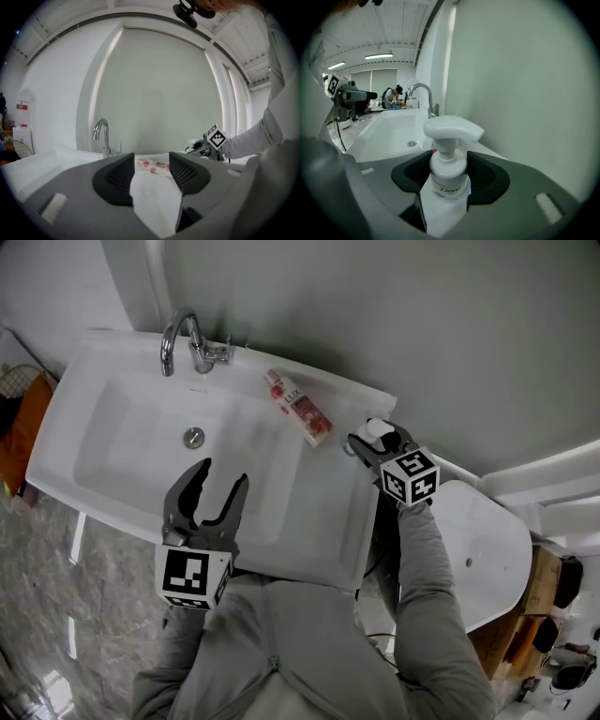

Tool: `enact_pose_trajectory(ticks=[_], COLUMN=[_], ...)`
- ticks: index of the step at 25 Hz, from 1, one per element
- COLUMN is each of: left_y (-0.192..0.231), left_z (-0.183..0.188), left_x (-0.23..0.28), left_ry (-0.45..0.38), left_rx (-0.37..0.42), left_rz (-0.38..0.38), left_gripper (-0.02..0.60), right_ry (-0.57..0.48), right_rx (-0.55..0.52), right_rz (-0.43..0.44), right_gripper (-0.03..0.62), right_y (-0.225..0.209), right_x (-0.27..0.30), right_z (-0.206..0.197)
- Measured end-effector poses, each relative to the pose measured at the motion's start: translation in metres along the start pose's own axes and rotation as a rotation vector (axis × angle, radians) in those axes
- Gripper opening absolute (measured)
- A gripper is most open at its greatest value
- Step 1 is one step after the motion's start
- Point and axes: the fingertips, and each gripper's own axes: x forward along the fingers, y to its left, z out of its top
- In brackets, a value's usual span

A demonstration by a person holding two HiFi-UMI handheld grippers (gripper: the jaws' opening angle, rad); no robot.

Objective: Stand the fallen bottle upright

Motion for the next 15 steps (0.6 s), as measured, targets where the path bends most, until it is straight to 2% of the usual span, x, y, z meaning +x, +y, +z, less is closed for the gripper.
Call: enact_pose_trajectory(ticks=[4, 15], left_y=[0.005, 0.012], left_z=[-0.007, -0.006], left_x=[-0.004, -0.011], left_ry=[0.023, 0.030], left_rx=[0.006, 0.018], left_rz=[0.021, 0.053], left_gripper=[0.267, 0.267], right_ry=[-0.045, -0.078], right_rx=[0.073, 0.154], right_rz=[-0.029, -0.064], right_gripper=[0.232, 0.232], right_y=[-0.013, -0.020], right_x=[0.009, 0.020], right_z=[0.004, -0.005])
